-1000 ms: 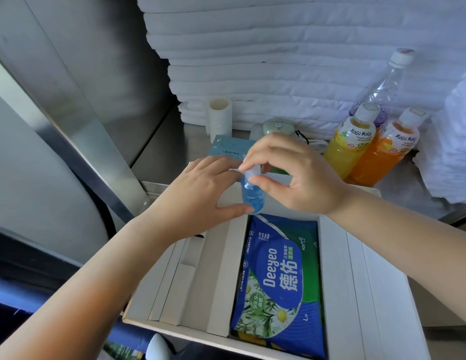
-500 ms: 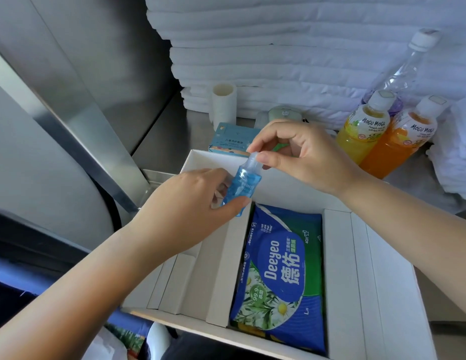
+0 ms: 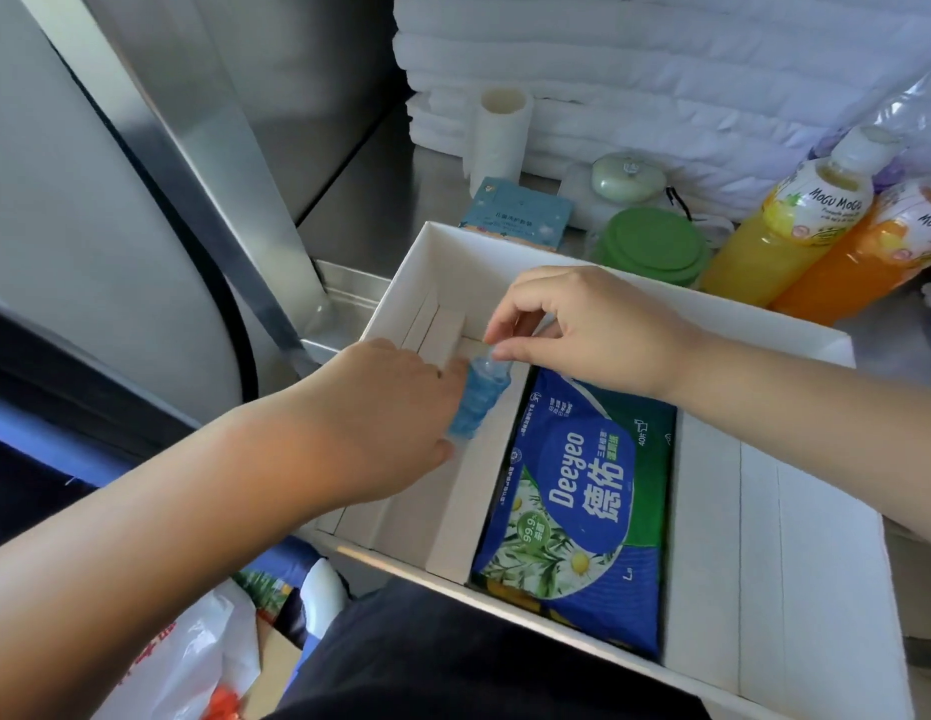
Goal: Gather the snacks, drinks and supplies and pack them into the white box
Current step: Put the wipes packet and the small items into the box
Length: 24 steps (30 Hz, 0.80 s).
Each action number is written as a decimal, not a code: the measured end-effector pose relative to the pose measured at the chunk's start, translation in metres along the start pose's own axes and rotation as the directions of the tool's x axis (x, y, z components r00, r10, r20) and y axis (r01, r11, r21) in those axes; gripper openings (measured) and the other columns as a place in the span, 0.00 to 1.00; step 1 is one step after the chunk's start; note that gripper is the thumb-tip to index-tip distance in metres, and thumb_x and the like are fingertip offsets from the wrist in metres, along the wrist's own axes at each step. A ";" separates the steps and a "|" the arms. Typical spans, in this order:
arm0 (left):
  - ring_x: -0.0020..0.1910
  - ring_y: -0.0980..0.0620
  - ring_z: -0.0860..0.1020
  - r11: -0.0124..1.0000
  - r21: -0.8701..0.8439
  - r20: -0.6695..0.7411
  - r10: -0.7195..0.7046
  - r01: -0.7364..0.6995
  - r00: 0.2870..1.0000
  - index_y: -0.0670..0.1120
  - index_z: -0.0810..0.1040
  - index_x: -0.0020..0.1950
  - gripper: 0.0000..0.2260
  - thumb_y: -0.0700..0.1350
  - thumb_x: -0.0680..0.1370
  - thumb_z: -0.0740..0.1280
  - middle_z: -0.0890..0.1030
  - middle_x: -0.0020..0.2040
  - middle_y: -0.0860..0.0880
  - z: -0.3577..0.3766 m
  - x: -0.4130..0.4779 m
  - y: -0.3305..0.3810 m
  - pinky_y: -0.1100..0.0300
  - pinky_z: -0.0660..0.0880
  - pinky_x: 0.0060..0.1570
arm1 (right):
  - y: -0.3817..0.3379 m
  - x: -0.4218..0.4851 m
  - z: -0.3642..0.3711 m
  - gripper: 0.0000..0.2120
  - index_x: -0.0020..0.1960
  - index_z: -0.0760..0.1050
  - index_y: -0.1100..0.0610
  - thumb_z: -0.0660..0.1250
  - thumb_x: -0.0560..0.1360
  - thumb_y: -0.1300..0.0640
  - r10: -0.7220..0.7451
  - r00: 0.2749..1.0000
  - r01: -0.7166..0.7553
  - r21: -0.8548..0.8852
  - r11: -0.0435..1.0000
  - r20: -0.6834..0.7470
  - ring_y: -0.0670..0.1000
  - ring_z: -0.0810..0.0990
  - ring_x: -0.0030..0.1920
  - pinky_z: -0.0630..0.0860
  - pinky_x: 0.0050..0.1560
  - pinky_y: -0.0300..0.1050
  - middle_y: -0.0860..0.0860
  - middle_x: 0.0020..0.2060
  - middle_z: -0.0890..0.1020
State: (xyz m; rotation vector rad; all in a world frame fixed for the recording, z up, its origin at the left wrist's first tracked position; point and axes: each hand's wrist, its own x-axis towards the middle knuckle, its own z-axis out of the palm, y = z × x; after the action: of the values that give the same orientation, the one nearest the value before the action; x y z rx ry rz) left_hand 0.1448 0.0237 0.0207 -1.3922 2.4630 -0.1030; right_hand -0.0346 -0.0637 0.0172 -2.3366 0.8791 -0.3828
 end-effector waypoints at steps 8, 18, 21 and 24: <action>0.65 0.49 0.69 0.969 0.205 0.122 0.115 -0.139 0.986 0.44 0.49 0.76 0.26 0.50 0.81 0.52 0.67 0.70 0.49 0.017 -0.008 0.004 0.53 0.62 0.64 | 0.001 0.011 0.036 0.08 0.51 0.80 0.54 0.71 0.73 0.55 0.049 0.994 -0.038 -0.108 0.993 0.102 0.38 0.76 0.37 0.69 0.43 0.25 0.45 0.42 0.82; 0.63 0.47 0.70 0.924 0.282 0.256 0.187 -0.258 0.948 0.45 0.55 0.75 0.25 0.43 0.78 0.57 0.67 0.70 0.49 0.013 -0.009 -0.001 0.52 0.61 0.60 | 0.009 0.010 0.044 0.19 0.63 0.75 0.50 0.59 0.77 0.65 0.064 0.922 -0.010 -0.142 0.990 0.381 0.34 0.75 0.52 0.62 0.48 0.17 0.43 0.55 0.82; 0.63 0.48 0.69 0.920 0.276 0.281 0.201 -0.280 0.938 0.46 0.53 0.75 0.27 0.43 0.78 0.57 0.68 0.69 0.50 0.011 -0.007 -0.003 0.53 0.62 0.61 | 0.008 0.009 0.043 0.23 0.67 0.71 0.49 0.55 0.77 0.68 0.086 0.902 -0.044 -0.108 0.993 0.423 0.37 0.76 0.54 0.65 0.51 0.21 0.42 0.55 0.82; 0.61 0.47 0.70 0.913 0.277 0.306 0.211 -0.299 0.928 0.47 0.52 0.75 0.28 0.43 0.77 0.59 0.70 0.67 0.50 0.011 -0.007 -0.004 0.52 0.63 0.61 | 0.009 0.007 0.041 0.24 0.68 0.68 0.49 0.54 0.77 0.69 0.080 0.907 -0.022 -0.143 0.989 0.413 0.43 0.74 0.59 0.67 0.57 0.32 0.43 0.56 0.80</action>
State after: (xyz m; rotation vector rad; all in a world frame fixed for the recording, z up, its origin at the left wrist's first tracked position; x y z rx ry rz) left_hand 0.1548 0.0288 0.0125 -0.8739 2.2526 -0.2251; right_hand -0.0150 -0.0560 -0.0202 -2.3809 0.7687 0.2065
